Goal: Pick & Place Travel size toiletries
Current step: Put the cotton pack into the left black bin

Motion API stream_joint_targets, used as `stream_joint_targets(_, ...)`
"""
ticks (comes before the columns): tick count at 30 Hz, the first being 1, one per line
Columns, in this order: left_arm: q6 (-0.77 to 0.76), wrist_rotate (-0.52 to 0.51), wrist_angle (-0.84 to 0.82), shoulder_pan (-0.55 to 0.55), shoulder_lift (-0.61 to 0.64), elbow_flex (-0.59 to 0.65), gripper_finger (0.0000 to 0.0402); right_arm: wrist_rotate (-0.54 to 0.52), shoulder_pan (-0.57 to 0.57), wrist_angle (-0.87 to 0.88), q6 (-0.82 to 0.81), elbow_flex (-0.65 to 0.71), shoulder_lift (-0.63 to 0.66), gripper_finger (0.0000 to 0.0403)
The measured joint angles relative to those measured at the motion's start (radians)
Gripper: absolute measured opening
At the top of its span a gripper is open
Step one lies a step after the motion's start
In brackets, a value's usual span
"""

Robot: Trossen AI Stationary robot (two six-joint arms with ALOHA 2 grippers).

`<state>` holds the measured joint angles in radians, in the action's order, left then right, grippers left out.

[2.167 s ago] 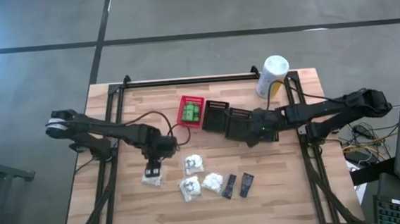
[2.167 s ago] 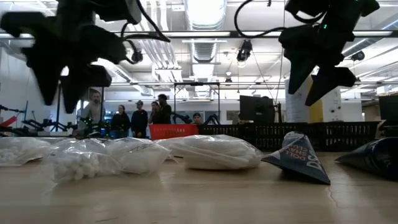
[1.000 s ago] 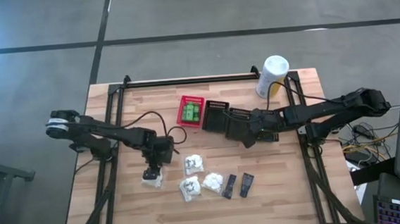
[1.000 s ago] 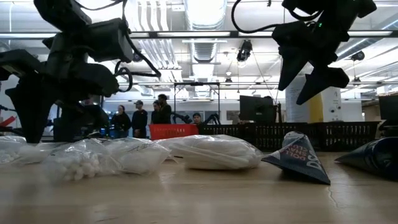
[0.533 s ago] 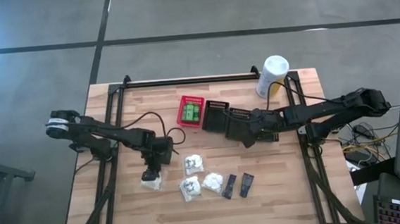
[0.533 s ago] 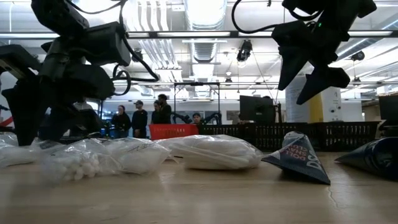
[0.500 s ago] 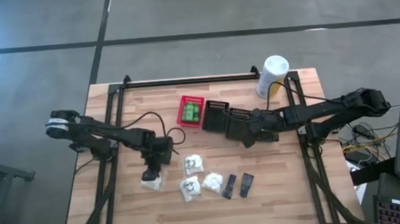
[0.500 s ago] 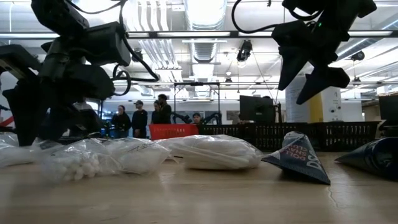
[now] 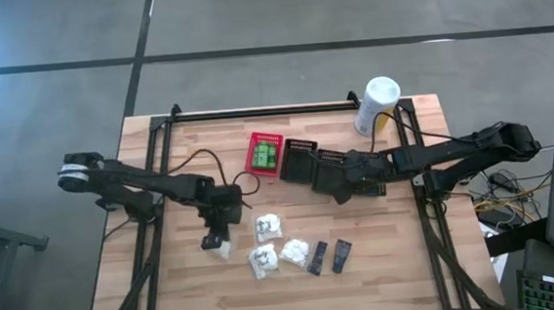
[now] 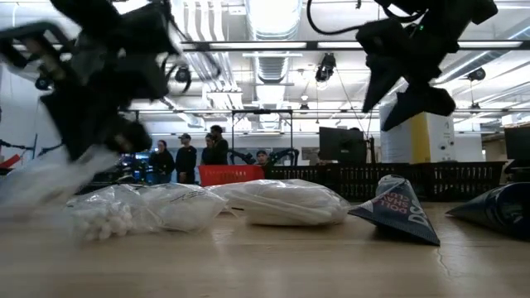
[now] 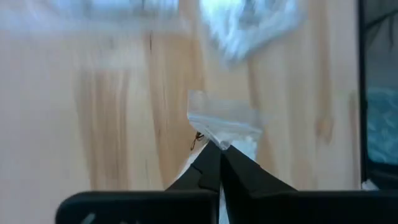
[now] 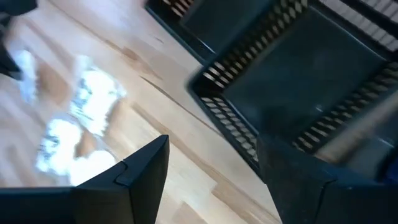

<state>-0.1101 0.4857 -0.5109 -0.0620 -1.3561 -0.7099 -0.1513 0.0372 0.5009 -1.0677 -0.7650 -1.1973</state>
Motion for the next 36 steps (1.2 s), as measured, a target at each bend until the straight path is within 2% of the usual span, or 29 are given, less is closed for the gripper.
stream_joint_targets(5,-0.033,-0.113,0.005,0.010,0.103,-0.070,0.0003,0.002,0.000,-0.121,0.045,0.000,0.000,0.0227)
stream_joint_targets(9,-0.117,-0.264,0.062,0.043,0.195,-0.090,0.0003,0.002,0.002,-0.226,0.118,0.000,0.000,0.0227)
stream_joint_targets(11,-0.201,-0.333,0.166,0.071,0.244,-0.082,0.0003,0.002,0.005,-0.273,0.175,0.000,0.000,0.0231)
stream_joint_targets(14,-0.299,-0.379,0.392,0.121,0.301,-0.056,0.0003,0.002,0.011,-0.346,0.252,0.000,0.000,0.0241)
stream_joint_targets(18,-0.353,-0.446,0.665,0.183,0.336,0.004,0.0003,0.000,0.011,-0.417,0.316,-0.010,0.000,0.0254)
stream_joint_targets(23,-0.422,-0.464,0.957,0.242,0.304,0.082,0.0003,-0.007,0.011,-0.510,0.399,-0.042,0.000,0.0269)
stream_joint_targets(32,-0.477,-0.488,1.241,0.246,0.136,0.089,0.0003,-0.085,0.004,-0.545,0.514,-0.097,0.001,0.0285)
stream_joint_targets(36,-0.487,-0.487,1.281,0.246,0.047,0.042,0.0002,-0.099,-0.009,-0.540,0.516,-0.093,0.001,0.0290)
